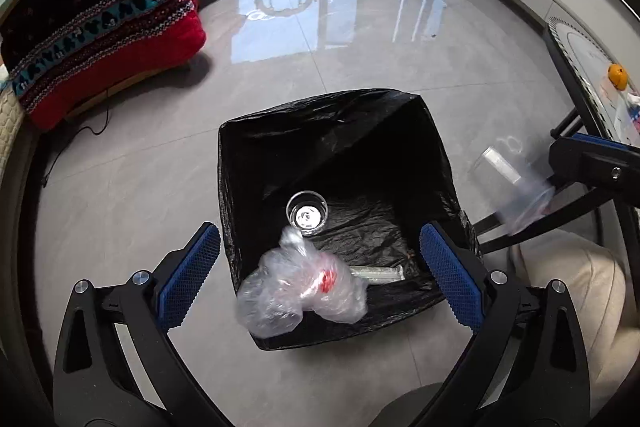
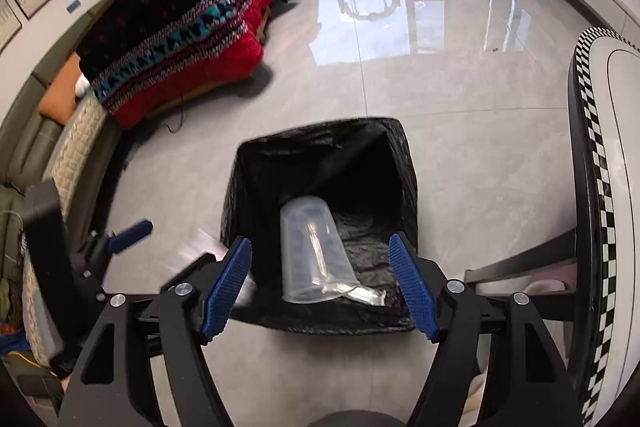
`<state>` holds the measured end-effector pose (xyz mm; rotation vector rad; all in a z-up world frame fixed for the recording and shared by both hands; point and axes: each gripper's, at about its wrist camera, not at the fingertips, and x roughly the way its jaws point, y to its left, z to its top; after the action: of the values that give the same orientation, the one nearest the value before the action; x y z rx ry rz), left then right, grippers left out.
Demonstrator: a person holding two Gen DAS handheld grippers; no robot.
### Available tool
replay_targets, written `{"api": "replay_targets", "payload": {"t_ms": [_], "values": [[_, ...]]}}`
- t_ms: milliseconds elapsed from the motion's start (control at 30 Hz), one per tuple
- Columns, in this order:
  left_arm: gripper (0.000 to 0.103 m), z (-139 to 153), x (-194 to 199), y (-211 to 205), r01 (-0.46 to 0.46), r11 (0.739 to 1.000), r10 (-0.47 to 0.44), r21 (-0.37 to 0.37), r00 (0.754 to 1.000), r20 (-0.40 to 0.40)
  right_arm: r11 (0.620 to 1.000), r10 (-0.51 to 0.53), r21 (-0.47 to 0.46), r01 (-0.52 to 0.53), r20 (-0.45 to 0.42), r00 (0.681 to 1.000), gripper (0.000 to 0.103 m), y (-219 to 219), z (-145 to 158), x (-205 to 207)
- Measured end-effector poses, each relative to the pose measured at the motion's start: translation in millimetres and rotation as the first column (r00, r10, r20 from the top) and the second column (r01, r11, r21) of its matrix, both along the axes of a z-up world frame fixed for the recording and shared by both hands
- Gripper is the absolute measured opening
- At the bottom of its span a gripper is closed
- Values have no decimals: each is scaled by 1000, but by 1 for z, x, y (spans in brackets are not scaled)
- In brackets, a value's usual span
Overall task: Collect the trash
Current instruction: 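Carry bag and cup over the black bin and open both tools, then move both tools back to the table toward the white cloth and cardboard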
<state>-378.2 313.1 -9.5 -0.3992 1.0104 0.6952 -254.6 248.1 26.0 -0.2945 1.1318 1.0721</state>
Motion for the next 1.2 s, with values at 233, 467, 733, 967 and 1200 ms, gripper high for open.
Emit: {"api": "replay_targets", "payload": {"t_ms": [233,467,733,967,1200], "values": [[97,4,-2,-4,21,1000,-20,-16,1000,20,999,20,27,-20,6,1000,72,2,9,-2],[97,11,6,-5,39,999,-39,-3,999,24,999,6,45,-6,1,1000,72,-7,14,2],[97,30,38,-22,114,993,-115,22,993,31,996,-40,77,41,-13,999,72,-34,25,23],[97,44,89,-52,217,976,-218,21,975,48,988,-127,89,127,-6,992,72,-74,34,64],[97,56,152,-90,345,938,-346,18,936,61,963,-257,92,254,15,966,72,-135,40,122]]}}
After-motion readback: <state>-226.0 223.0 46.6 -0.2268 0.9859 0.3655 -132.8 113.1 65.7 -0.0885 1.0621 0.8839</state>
